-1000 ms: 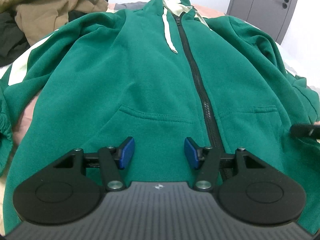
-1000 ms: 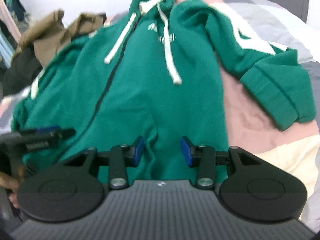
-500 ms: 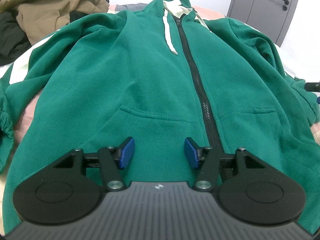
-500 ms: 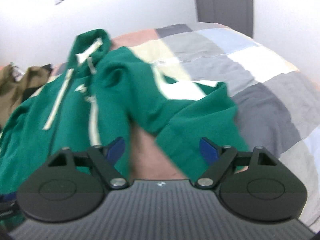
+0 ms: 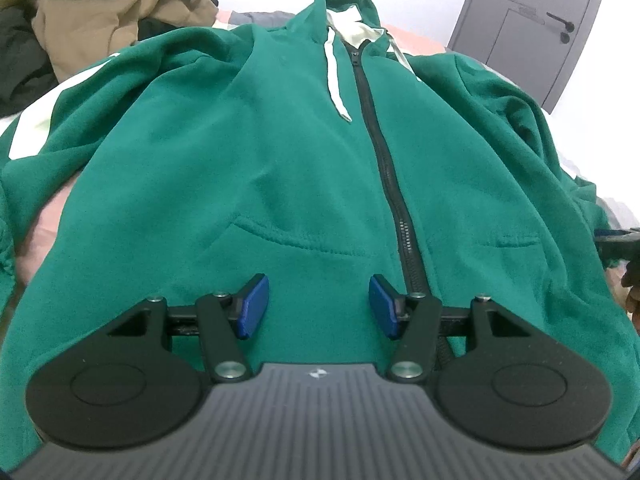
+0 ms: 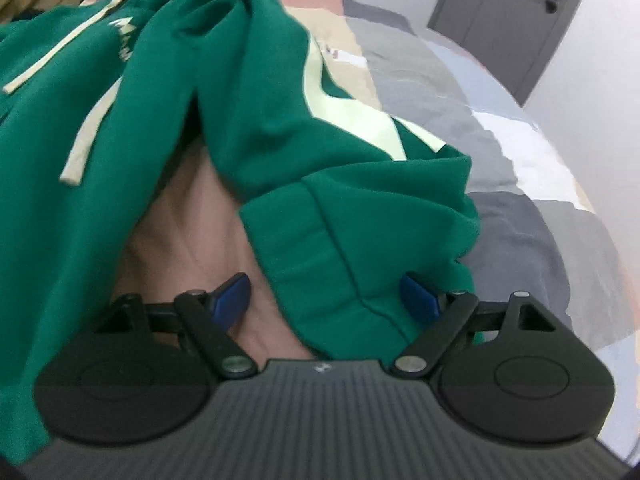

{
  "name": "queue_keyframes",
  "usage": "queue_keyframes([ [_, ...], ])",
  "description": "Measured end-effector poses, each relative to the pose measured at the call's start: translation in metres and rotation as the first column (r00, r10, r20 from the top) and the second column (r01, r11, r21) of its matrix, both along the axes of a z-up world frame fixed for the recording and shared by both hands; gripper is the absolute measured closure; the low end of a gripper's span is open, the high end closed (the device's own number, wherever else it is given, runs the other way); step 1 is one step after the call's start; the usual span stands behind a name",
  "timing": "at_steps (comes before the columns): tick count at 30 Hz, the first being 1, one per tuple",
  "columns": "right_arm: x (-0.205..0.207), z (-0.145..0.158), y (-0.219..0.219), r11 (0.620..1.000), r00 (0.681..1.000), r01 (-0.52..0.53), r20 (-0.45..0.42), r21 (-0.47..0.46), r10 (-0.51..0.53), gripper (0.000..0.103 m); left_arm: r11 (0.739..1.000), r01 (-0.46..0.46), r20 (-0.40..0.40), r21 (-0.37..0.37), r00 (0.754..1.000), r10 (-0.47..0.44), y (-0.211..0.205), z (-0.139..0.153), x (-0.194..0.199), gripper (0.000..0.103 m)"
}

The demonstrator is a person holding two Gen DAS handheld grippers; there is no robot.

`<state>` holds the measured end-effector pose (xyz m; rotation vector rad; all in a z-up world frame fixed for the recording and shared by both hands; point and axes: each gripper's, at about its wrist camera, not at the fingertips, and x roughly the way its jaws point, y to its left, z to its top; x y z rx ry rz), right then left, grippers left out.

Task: Fold large clothes
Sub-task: 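Grasp a hoodie sleeve cuff with the right gripper and lift it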

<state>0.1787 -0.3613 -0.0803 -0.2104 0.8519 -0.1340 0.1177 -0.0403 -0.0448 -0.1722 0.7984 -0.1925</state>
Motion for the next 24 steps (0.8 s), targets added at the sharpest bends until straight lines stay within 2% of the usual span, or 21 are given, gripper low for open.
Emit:
queue_keyframes([
  [1, 0.0, 0.004, -0.003, 0.999, 0.999, 0.036, 0.014, 0.021, -0.036, 0.035, 1.0, -0.004, 0.001, -0.007, 1.0, 0.004, 0.001, 0.0, 0.0, 0.041],
  [2, 0.0, 0.008, -0.006, 0.997, 0.998, 0.056, 0.024, 0.046, -0.058, 0.052, 1.0, -0.008, 0.002, -0.012, 1.0, 0.008, 0.003, 0.001, -0.001, 0.041],
  [3, -0.002, 0.016, -0.009, 0.995, 0.995, 0.078, 0.051, 0.059, -0.082, 0.06, 1.0, -0.012, 0.004, -0.021, 1.0, 0.012, 0.005, 0.001, -0.002, 0.041],
  [4, -0.005, 0.023, -0.01, 0.994, 0.993, 0.091, 0.073, 0.064, -0.095, 0.076, 0.999, -0.017, 0.008, -0.035, 1.0, 0.017, 0.008, 0.003, -0.003, 0.041],
  [5, -0.007, 0.033, -0.013, 0.992, 0.989, 0.111, 0.095, 0.065, -0.117, 0.08, 0.999, -0.02, 0.011, -0.047, 1.0, 0.021, 0.011, 0.004, -0.004, 0.041],
  [10, -0.019, 0.104, -0.046, 0.965, 0.945, 0.209, 0.22, 0.157, -0.241, 0.085, 0.994, -0.036, 0.031, -0.104, 0.999, 0.04, 0.024, 0.012, -0.008, 0.041],
  [15, -0.026, 0.207, -0.083, 0.935, 0.876, 0.256, 0.349, 0.246, -0.332, 0.087, 0.987, -0.057, 0.035, -0.15, 0.997, 0.063, 0.036, 0.016, -0.01, 0.041],
  [19, -0.026, 0.292, -0.093, 0.929, 0.824, 0.267, 0.44, 0.256, -0.358, 0.088, 0.981, -0.077, 0.03, -0.177, 0.996, 0.083, 0.045, 0.016, -0.008, 0.041],
  [21, -0.023, 0.325, -0.099, 0.923, 0.8, 0.282, 0.467, 0.263, -0.378, 0.088, 0.979, -0.084, 0.028, -0.187, 0.995, 0.091, 0.049, 0.016, -0.009, 0.041],
  [24, -0.015, 0.37, -0.098, 0.927, 0.764, 0.31, 0.526, 0.21, -0.374, 0.089, 0.974, -0.099, 0.025, -0.203, 0.994, 0.106, 0.055, 0.017, -0.009, 0.041],
])
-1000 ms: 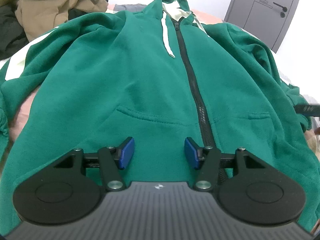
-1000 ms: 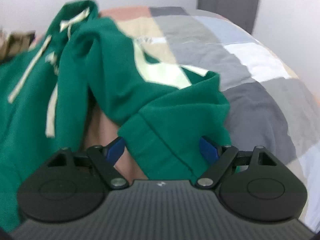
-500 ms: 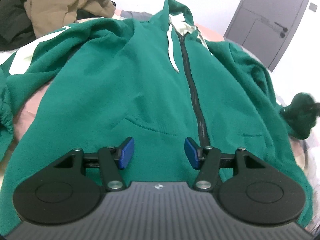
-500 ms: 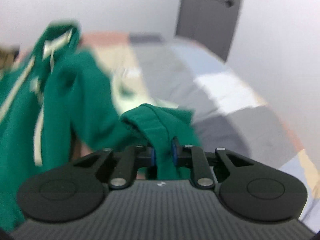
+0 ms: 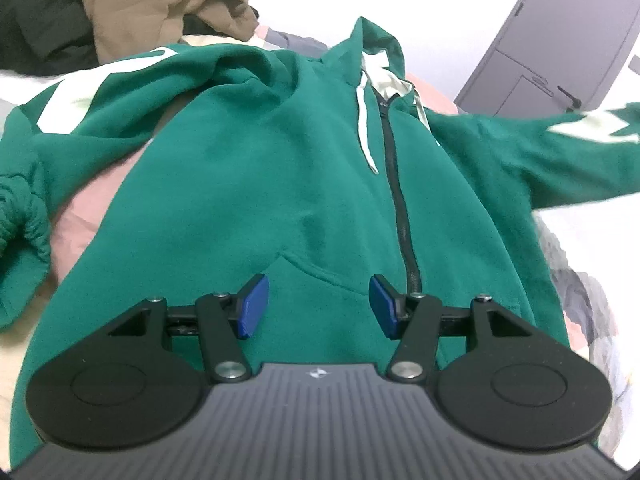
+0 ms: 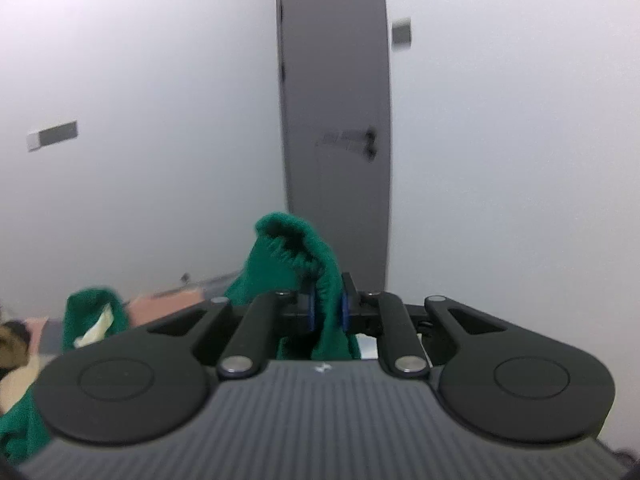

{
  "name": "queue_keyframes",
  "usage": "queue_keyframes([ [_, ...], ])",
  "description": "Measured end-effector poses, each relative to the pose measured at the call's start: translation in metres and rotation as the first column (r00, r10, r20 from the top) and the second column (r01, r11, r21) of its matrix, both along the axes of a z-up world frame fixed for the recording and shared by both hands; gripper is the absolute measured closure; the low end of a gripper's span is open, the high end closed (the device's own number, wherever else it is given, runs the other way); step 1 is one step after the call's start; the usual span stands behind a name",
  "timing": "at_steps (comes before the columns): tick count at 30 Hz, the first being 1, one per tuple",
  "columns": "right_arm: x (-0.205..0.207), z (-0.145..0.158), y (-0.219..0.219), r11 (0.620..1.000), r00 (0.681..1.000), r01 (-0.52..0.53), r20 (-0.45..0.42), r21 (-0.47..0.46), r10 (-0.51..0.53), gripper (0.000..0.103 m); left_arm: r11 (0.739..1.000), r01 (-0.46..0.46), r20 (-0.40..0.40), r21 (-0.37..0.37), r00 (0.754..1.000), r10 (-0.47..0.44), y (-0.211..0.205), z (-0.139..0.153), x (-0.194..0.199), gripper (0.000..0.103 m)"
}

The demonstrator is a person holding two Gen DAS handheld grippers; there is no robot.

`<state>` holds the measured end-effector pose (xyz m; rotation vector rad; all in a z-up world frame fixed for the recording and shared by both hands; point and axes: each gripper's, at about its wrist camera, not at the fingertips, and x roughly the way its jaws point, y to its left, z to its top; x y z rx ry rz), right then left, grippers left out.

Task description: Fold large clothes

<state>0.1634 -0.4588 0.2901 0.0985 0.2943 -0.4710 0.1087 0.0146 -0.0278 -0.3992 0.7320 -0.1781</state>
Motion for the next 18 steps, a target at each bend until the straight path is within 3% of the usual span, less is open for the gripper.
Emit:
queue_keyframes([
  [4, 0.002, 0.036, 0.015, 0.999, 0.999, -0.035, 0.04, 0.018, 0.035, 0.089, 1.0, -0.016, 0.008, -0.02, 1.0, 0.016, 0.007, 0.004, 0.0, 0.041],
  [9, 0.001, 0.047, 0.092, 0.969, 0.969, -0.245, 0.023, 0.011, 0.245, 0.089, 0.999, -0.039, 0.017, -0.026, 0.999, 0.039, 0.016, 0.008, 0.003, 0.041],
  [13, -0.005, 0.026, 0.175, 0.903, 0.903, -0.43, -0.023, 0.0, 0.43, 0.088, 0.997, -0.07, 0.041, -0.042, 0.997, 0.072, 0.029, 0.015, -0.001, 0.041],
  [18, -0.011, -0.045, 0.277, 0.781, 0.77, -0.618, -0.131, 0.093, 0.625, 0.088, 0.99, -0.132, 0.073, -0.053, 0.988, 0.135, 0.054, 0.024, -0.007, 0.041],
])
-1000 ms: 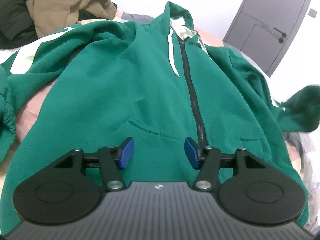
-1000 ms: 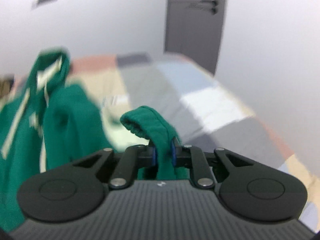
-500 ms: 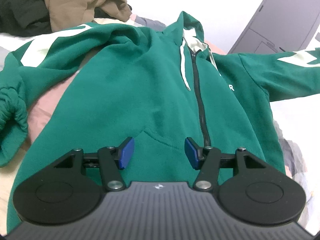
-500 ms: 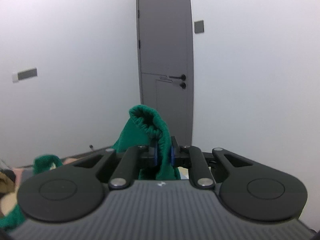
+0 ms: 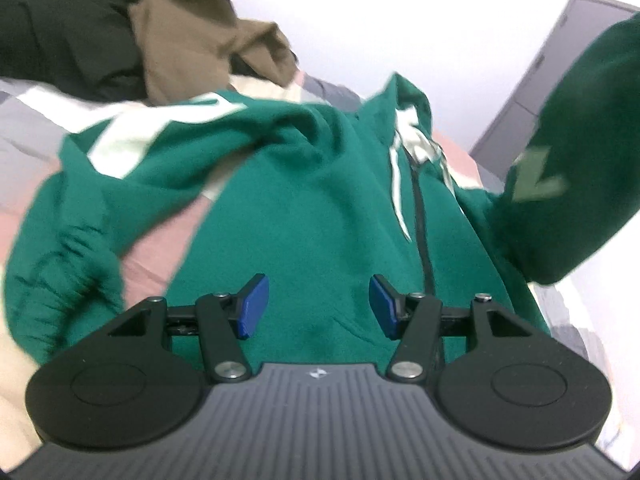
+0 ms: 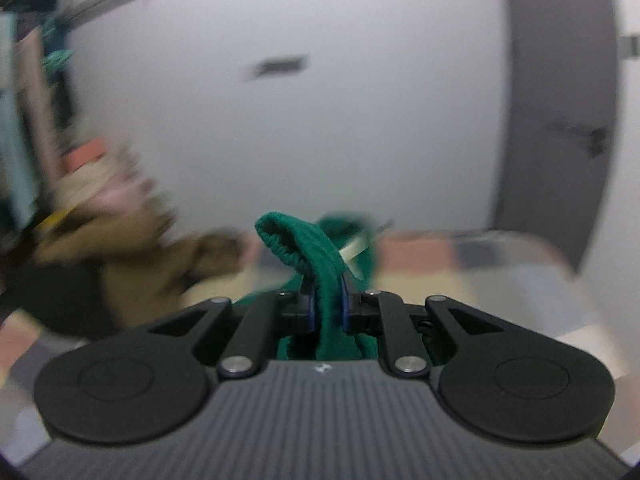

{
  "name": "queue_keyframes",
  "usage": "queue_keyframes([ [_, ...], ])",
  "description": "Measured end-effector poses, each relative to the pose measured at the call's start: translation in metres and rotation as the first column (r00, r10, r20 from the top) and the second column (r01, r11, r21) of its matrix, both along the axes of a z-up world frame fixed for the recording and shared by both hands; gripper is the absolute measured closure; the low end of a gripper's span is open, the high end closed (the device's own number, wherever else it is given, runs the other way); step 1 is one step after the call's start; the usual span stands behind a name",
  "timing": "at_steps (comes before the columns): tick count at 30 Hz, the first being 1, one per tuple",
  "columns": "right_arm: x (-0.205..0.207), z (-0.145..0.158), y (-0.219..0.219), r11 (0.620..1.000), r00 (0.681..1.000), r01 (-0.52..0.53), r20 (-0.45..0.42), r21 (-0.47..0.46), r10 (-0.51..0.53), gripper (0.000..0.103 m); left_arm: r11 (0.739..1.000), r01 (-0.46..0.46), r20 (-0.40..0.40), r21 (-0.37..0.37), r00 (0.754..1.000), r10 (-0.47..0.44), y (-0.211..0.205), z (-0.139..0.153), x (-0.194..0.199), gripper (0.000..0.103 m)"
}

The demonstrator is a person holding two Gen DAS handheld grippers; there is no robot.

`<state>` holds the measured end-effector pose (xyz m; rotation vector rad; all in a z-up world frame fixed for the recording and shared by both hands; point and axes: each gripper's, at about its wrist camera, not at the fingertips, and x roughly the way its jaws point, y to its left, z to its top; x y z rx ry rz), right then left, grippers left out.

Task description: Fold large clothes

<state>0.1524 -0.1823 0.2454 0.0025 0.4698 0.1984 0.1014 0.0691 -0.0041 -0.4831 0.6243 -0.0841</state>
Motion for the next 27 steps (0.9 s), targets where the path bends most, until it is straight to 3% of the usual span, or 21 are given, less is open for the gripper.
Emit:
queue_keyframes([
  [3, 0.0, -0.054, 0.052, 0.993, 0.99, -0.121, -0.073, 0.008, 0.121, 0.087, 0.998, -0.052, 0.013, -0.03, 0.999, 0.053, 0.022, 0.002, -0.003, 0.041],
  [7, -0.002, -0.119, 0.106, 0.979, 0.966, -0.205, -0.162, -0.002, 0.202, 0.084, 0.989, -0.12, 0.029, -0.085, 0.992, 0.123, 0.051, 0.001, -0.008, 0.041],
  [10, 0.007, -0.155, 0.12, 0.966, 0.935, -0.255, -0.246, 0.031, 0.255, 0.069, 0.983, -0.145, 0.037, -0.112, 0.988, 0.15, 0.065, 0.002, -0.01, 0.041],
  [13, 0.002, -0.168, 0.126, 0.958, 0.92, -0.281, -0.268, 0.056, 0.285, 0.038, 0.981, -0.146, 0.049, -0.128, 0.987, 0.154, 0.069, 0.005, -0.013, 0.041],
  [17, -0.002, -0.159, 0.103, 0.948, 0.921, -0.306, -0.227, 0.081, 0.317, 0.033, 0.986, -0.115, 0.073, -0.122, 0.99, 0.124, 0.063, 0.008, -0.014, 0.041],
  [20, 0.003, -0.155, 0.062, 0.97, 0.952, -0.231, -0.189, 0.071, 0.241, 0.033, 0.991, -0.082, 0.068, -0.102, 0.994, 0.09, 0.05, 0.006, -0.011, 0.041],
  [23, 0.031, -0.17, 0.015, 0.998, 0.985, -0.062, -0.159, -0.003, 0.061, 0.033, 0.995, -0.06, 0.057, -0.075, 0.996, 0.064, 0.036, 0.001, -0.006, 0.041],
  [25, 0.049, -0.186, -0.013, 0.997, 0.99, 0.052, -0.131, -0.065, -0.06, 0.033, 0.998, -0.038, 0.05, -0.055, 0.998, 0.04, 0.028, -0.003, -0.002, 0.041],
  [27, 0.069, -0.207, -0.047, 0.985, 0.974, 0.157, -0.155, -0.07, -0.166, 0.033, 0.999, -0.025, 0.047, -0.026, 0.999, 0.027, 0.02, -0.006, 0.001, 0.041],
])
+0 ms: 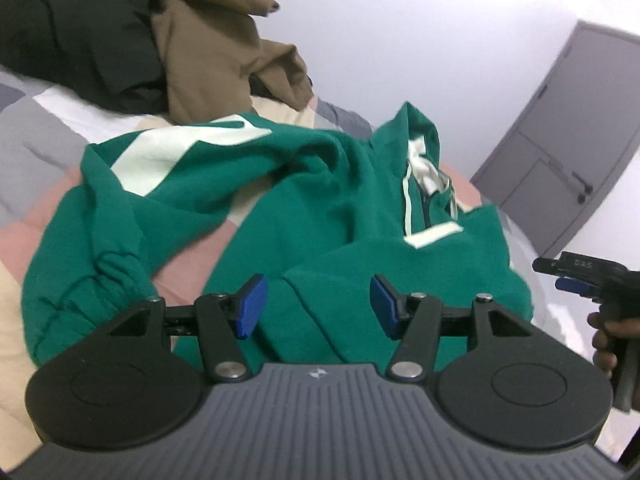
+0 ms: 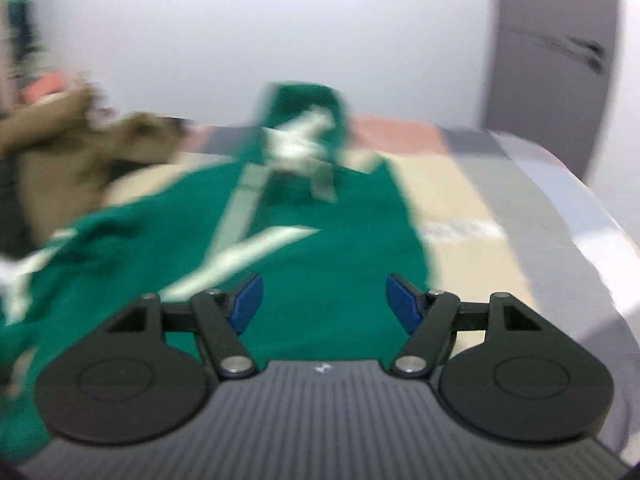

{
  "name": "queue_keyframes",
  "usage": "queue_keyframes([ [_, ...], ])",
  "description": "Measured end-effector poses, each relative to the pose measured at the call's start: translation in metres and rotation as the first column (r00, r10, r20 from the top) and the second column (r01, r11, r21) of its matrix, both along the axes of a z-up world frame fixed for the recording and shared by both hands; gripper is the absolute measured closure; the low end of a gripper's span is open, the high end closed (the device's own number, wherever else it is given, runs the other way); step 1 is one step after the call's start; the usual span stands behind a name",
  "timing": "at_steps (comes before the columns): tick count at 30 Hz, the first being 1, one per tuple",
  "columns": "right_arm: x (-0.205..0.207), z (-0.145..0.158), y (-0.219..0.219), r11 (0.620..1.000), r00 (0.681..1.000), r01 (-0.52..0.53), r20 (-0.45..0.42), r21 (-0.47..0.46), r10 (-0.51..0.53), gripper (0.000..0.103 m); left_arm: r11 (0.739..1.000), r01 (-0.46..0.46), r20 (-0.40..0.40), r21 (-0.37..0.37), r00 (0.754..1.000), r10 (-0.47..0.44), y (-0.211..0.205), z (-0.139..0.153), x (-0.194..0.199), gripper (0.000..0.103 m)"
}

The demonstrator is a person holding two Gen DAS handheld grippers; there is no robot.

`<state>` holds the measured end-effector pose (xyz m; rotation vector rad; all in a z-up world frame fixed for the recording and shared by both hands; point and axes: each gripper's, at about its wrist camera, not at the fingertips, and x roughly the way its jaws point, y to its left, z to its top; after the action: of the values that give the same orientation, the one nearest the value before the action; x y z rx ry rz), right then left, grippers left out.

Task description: Fold large clothes

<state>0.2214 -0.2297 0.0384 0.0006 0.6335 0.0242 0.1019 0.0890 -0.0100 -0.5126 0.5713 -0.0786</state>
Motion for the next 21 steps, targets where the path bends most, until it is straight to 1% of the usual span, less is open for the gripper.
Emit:
queue_keyframes([
  [2, 0.012, -0.02, -0.031, 0.995, 0.996, 0.084, -0.031, 0.049, -0.082, 0.033, 1.0, 0.016, 0.0, 0.027, 1.0, -0.016, -0.008, -0.003, 0.003, 0.041],
  [3, 0.018, -0.029, -0.041, 0.992, 0.994, 0.105, -0.044, 0.071, -0.102, 0.033, 0.999, 0.02, 0.0, 0.036, 1.0, -0.02, -0.011, -0.004, 0.005, 0.041],
  [4, 0.023, -0.038, -0.049, 0.989, 0.991, 0.124, -0.054, 0.076, -0.12, 0.033, 0.999, 0.022, 0.002, 0.043, 1.0, -0.022, -0.013, -0.006, 0.007, 0.041],
  [5, 0.028, -0.047, -0.053, 0.989, 0.99, 0.133, -0.055, 0.058, -0.13, 0.033, 0.999, 0.022, 0.004, 0.049, 1.0, -0.022, -0.016, -0.008, 0.009, 0.041],
  [6, 0.032, -0.054, -0.056, 0.99, 0.99, 0.134, -0.052, 0.039, -0.132, 0.033, 0.998, 0.02, 0.004, 0.054, 1.0, -0.021, -0.017, -0.01, 0.012, 0.041],
  [7, 0.034, -0.059, -0.059, 0.991, 0.991, 0.126, -0.049, 0.04, -0.124, 0.033, 0.998, 0.02, 0.004, 0.058, 1.0, -0.021, -0.019, -0.012, 0.015, 0.041],
  [10, 0.046, -0.078, -0.06, 0.993, 0.996, 0.073, -0.058, 0.094, -0.068, 0.031, 0.997, 0.025, 0.004, 0.078, 1.0, -0.025, -0.027, -0.018, 0.022, 0.041],
  [12, 0.052, -0.084, -0.055, 0.996, 0.998, 0.041, -0.048, 0.079, -0.037, 0.034, 0.995, 0.026, 0.007, 0.094, 1.0, -0.027, -0.031, -0.02, 0.025, 0.041],
  [13, 0.054, -0.086, -0.053, 0.997, 0.999, 0.023, -0.042, 0.068, -0.02, 0.05, 0.995, 0.029, 0.012, 0.1, 0.999, -0.03, -0.034, -0.02, 0.026, 0.041],
  [14, 0.056, -0.087, -0.051, 0.999, 0.999, 0.002, -0.04, 0.051, 0.0, 0.076, 0.994, 0.03, 0.019, 0.104, 0.999, -0.033, -0.036, -0.02, 0.027, 0.041],
  [15, 0.058, -0.086, -0.05, 1.0, 0.999, -0.001, -0.042, 0.029, 0.003, 0.081, 0.994, 0.033, 0.029, 0.106, 0.999, -0.036, -0.038, -0.019, 0.027, 0.041],
  [17, 0.058, -0.083, -0.059, 0.997, 0.999, 0.011, -0.041, 0.072, -0.008, 0.087, 0.992, 0.038, 0.053, 0.116, 0.998, -0.045, -0.044, -0.018, 0.027, 0.041],
  [19, 0.059, -0.08, -0.068, 0.994, 0.999, 0.039, -0.038, 0.105, -0.035, 0.089, 0.991, 0.047, 0.072, 0.126, 0.996, -0.056, -0.049, -0.016, 0.027, 0.041],
  [21, 0.059, -0.076, -0.076, 0.992, 0.998, 0.064, -0.026, 0.105, -0.061, 0.09, 0.989, 0.06, 0.086, 0.133, 0.994, -0.071, -0.054, -0.016, 0.028, 0.041],
])
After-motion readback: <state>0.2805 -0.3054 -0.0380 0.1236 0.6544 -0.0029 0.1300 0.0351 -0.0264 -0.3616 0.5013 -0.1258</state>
